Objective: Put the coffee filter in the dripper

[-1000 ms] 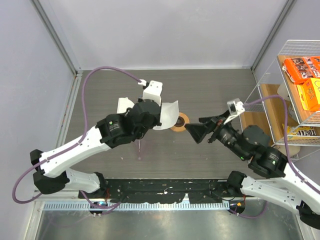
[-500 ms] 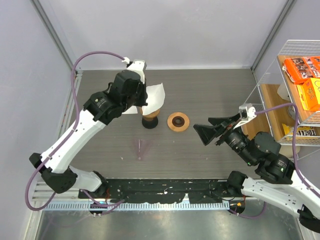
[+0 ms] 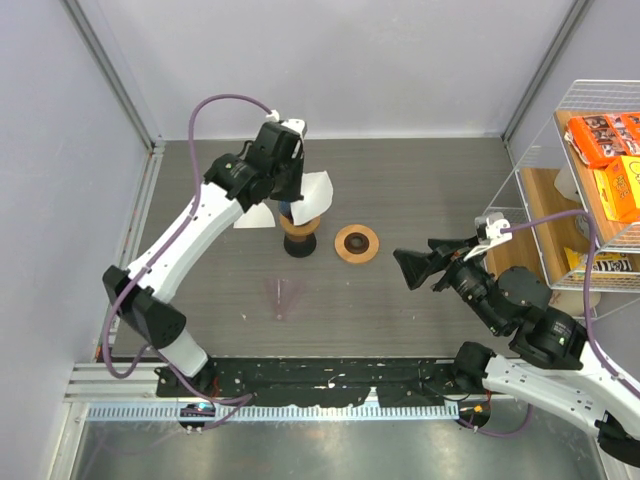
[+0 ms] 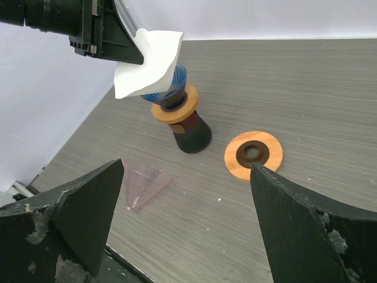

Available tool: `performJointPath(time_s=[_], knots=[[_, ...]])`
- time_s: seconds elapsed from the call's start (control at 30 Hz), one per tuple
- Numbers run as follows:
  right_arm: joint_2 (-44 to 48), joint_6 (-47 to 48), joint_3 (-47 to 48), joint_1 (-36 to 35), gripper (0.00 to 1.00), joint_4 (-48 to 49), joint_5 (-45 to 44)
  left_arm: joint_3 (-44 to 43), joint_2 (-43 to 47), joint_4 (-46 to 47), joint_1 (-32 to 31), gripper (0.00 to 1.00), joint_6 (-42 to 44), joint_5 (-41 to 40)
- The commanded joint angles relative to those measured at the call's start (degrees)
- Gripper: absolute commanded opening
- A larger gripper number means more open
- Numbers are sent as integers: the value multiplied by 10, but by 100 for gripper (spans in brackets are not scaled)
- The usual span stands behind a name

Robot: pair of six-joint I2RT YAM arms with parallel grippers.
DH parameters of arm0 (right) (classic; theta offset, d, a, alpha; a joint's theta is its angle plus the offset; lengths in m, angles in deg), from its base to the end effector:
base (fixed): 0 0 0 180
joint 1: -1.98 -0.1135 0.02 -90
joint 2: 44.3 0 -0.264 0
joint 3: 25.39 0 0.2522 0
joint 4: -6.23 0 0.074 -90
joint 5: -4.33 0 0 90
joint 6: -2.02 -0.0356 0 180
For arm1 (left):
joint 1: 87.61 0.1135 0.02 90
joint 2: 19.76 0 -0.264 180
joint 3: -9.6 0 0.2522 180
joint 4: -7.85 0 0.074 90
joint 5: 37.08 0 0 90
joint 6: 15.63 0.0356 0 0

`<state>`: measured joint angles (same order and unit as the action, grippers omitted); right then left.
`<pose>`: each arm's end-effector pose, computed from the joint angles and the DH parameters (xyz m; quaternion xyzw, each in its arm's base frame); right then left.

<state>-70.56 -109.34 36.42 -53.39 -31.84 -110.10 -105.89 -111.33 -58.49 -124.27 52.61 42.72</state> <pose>0.0660 0.0696 0.3723 -0.0666 0.7180 0.2996 0.6247 0.2751 -0.1969 0.4061 0.0826 0.9084 -0.1251 0.3904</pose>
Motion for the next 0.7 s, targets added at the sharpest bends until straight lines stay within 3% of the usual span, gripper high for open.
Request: performJointPath(time_s=[0.0, 0.33, 0.67], knots=[[-5, 21, 1, 1, 95, -5, -37, -56, -35, -37, 26, 0, 9, 23], [-12, 34, -2, 1, 95, -7, -57, -66, -82, -48, 54, 0, 9, 51], [-18, 41, -3, 0, 95, -6, -65, -66, -109, -51, 56, 0, 6, 26]])
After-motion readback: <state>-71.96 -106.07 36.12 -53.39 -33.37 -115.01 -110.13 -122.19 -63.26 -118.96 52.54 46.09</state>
